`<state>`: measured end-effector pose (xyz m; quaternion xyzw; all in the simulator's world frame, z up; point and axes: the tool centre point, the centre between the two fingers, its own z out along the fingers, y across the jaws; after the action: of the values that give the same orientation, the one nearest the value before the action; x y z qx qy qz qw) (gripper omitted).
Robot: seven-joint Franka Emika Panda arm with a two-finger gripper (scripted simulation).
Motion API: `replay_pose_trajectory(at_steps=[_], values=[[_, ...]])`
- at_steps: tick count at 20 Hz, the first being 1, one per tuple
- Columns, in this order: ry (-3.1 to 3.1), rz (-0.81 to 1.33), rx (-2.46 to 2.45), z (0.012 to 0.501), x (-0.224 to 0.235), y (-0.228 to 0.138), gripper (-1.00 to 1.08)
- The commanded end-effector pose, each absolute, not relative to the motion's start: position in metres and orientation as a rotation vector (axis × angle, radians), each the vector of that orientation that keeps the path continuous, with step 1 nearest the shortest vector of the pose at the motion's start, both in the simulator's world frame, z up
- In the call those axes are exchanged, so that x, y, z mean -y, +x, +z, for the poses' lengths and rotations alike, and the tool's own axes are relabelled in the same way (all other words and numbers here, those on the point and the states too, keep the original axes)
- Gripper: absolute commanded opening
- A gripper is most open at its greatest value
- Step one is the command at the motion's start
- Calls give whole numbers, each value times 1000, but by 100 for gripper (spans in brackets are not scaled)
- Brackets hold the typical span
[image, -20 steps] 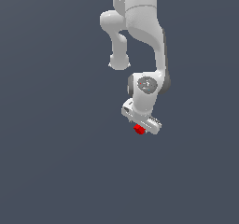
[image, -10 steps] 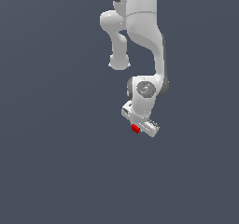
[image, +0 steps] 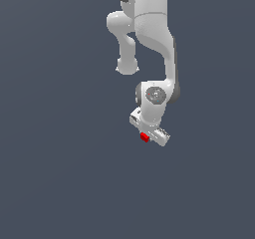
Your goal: Pick up the red cube and move it to a goal position.
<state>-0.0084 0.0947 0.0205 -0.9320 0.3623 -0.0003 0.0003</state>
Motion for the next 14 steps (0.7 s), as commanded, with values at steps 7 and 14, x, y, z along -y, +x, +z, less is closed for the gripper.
replay_pose_trajectory(at_steps=[7,14], values=[[-2927,-1,-1138,40,-67,-2,-100],[-2927,-1,-1139,84,-3,13,-100]])
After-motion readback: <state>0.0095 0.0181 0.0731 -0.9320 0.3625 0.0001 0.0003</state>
